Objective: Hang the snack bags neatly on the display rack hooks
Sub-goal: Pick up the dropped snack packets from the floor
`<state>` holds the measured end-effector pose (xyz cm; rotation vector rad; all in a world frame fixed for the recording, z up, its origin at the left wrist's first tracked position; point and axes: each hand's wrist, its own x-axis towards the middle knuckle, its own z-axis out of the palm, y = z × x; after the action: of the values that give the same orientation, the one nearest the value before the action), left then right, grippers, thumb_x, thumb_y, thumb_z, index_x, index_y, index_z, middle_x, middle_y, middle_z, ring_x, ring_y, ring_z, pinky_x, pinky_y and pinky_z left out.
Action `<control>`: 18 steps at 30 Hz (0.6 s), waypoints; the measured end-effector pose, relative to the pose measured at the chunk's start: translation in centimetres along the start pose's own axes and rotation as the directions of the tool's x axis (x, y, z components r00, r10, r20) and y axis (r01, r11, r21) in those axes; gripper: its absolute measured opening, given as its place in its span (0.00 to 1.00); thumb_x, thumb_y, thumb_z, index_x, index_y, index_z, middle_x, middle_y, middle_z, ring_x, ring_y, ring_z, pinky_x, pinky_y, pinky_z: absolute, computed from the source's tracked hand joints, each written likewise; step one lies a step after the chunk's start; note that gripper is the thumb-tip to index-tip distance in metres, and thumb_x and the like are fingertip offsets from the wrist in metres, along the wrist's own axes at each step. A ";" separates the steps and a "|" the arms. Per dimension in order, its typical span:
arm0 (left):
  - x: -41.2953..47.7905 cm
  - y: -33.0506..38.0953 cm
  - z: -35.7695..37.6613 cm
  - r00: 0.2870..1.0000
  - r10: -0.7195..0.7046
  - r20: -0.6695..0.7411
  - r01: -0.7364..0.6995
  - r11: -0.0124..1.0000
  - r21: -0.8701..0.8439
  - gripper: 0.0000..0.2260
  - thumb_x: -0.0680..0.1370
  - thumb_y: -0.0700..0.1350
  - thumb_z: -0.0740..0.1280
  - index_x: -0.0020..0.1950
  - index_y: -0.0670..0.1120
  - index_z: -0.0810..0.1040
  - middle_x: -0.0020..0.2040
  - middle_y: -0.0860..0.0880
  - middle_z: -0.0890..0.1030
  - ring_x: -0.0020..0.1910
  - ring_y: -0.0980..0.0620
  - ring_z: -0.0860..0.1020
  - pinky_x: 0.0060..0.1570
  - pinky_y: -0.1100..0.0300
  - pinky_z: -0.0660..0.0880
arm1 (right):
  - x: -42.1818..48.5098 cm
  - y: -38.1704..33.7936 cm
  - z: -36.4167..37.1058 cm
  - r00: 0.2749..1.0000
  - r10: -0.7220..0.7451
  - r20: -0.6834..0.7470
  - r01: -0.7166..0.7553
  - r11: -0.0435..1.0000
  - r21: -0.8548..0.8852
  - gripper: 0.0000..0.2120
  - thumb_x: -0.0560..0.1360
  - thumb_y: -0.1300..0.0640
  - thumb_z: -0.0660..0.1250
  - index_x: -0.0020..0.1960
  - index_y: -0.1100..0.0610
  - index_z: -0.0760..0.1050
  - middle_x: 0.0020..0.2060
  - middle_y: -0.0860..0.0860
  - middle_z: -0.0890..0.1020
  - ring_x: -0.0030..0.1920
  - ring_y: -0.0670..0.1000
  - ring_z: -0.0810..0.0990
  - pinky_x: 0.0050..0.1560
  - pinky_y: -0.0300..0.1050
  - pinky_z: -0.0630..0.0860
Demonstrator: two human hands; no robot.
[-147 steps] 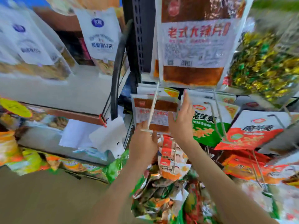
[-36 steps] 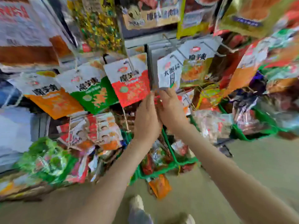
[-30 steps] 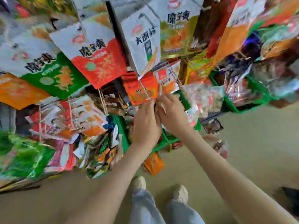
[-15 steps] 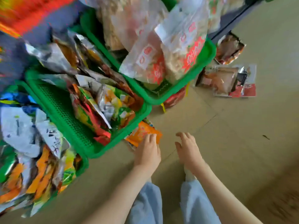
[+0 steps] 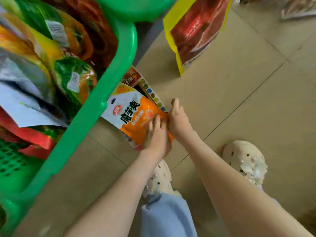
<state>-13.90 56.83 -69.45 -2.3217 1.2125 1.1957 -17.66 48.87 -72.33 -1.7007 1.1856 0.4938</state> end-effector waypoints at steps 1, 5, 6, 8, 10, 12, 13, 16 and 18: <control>-0.2 0.4 -0.7 1.000 -0.021 0.021 0.022 0.997 -0.078 0.29 0.77 0.41 0.61 0.75 0.46 0.52 0.76 0.47 0.51 0.74 0.45 0.53 0.71 0.52 0.53 | -0.5 0.3 -0.9 0.999 0.048 -0.009 -0.048 0.998 0.050 0.24 0.76 0.60 0.59 0.69 0.62 0.55 0.53 0.62 0.72 0.50 0.65 0.75 0.45 0.49 0.68; -1.0 2.2 -3.2 0.995 -0.079 0.052 0.090 0.963 -0.254 0.31 0.76 0.35 0.62 0.76 0.45 0.52 0.77 0.48 0.48 0.73 0.46 0.57 0.69 0.53 0.61 | -3.0 2.1 -5.2 0.990 0.142 0.015 -0.142 0.989 0.042 0.16 0.72 0.67 0.58 0.60 0.66 0.64 0.49 0.63 0.77 0.50 0.63 0.77 0.46 0.51 0.73; -1.1 2.1 -3.7 0.991 -0.124 0.048 0.132 0.958 -0.254 0.31 0.77 0.35 0.61 0.76 0.45 0.51 0.77 0.46 0.48 0.74 0.45 0.56 0.70 0.52 0.61 | -3.4 2.2 -6.2 0.988 0.152 0.030 -0.153 0.988 0.029 0.16 0.71 0.69 0.57 0.59 0.65 0.65 0.49 0.63 0.78 0.50 0.63 0.77 0.47 0.52 0.75; -1.2 1.3 -4.3 0.968 -0.247 0.051 0.252 0.940 -0.232 0.31 0.78 0.37 0.60 0.76 0.44 0.48 0.77 0.45 0.46 0.75 0.43 0.52 0.70 0.49 0.61 | -3.6 1.9 -7.3 0.991 0.121 0.065 -0.119 0.993 -0.027 0.18 0.70 0.67 0.60 0.59 0.61 0.66 0.51 0.59 0.78 0.51 0.61 0.76 0.49 0.51 0.75; -1.2 0.1 -4.6 0.946 -0.321 0.050 0.324 0.928 -0.185 0.32 0.77 0.37 0.60 0.76 0.45 0.46 0.77 0.44 0.44 0.75 0.42 0.49 0.70 0.47 0.60 | -3.1 1.1 -7.5 0.993 0.037 0.108 -0.028 0.996 -0.081 0.18 0.70 0.64 0.64 0.60 0.59 0.68 0.54 0.57 0.76 0.55 0.59 0.74 0.51 0.50 0.74; -1.0 -1.3 -4.2 0.942 -0.330 0.053 0.334 0.935 -0.120 0.33 0.77 0.36 0.60 0.76 0.45 0.44 0.77 0.42 0.42 0.75 0.40 0.48 0.69 0.46 0.62 | -1.9 -0.1 -6.6 0.987 -0.052 0.154 0.068 0.992 -0.102 0.20 0.71 0.63 0.65 0.62 0.59 0.68 0.57 0.57 0.75 0.58 0.58 0.73 0.54 0.49 0.73; -0.8 -1.9 -3.7 0.936 -0.345 0.070 0.350 0.931 -0.106 0.34 0.78 0.37 0.60 0.76 0.45 0.42 0.76 0.40 0.41 0.75 0.39 0.48 0.69 0.45 0.62 | -1.2 -0.8 -5.7 0.980 -0.085 0.177 0.106 0.987 -0.117 0.21 0.71 0.63 0.65 0.63 0.59 0.67 0.58 0.57 0.75 0.58 0.58 0.73 0.54 0.49 0.72; 0.3 -3.8 -0.6 0.951 -0.295 0.093 0.299 0.954 -0.032 0.36 0.80 0.53 0.56 0.75 0.44 0.34 0.75 0.36 0.39 0.75 0.37 0.45 0.70 0.43 0.59 | 0.5 -2.2 -2.0 0.975 -0.105 0.197 0.135 0.980 -0.145 0.21 0.72 0.62 0.65 0.62 0.61 0.63 0.56 0.59 0.74 0.55 0.61 0.74 0.49 0.50 0.71; 0.7 -4.1 1.5 0.981 -0.163 0.101 0.161 0.987 0.027 0.37 0.80 0.57 0.52 0.73 0.43 0.29 0.74 0.38 0.34 0.74 0.34 0.40 0.72 0.41 0.52 | 0.8 -2.2 0.3 0.990 -0.057 0.129 0.076 0.986 -0.146 0.16 0.74 0.59 0.63 0.58 0.62 0.63 0.54 0.60 0.73 0.52 0.62 0.75 0.45 0.49 0.68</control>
<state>-11.36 59.77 -71.44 -2.2651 0.9756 1.2244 -15.35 48.91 -72.03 -1.8043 1.0192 0.6527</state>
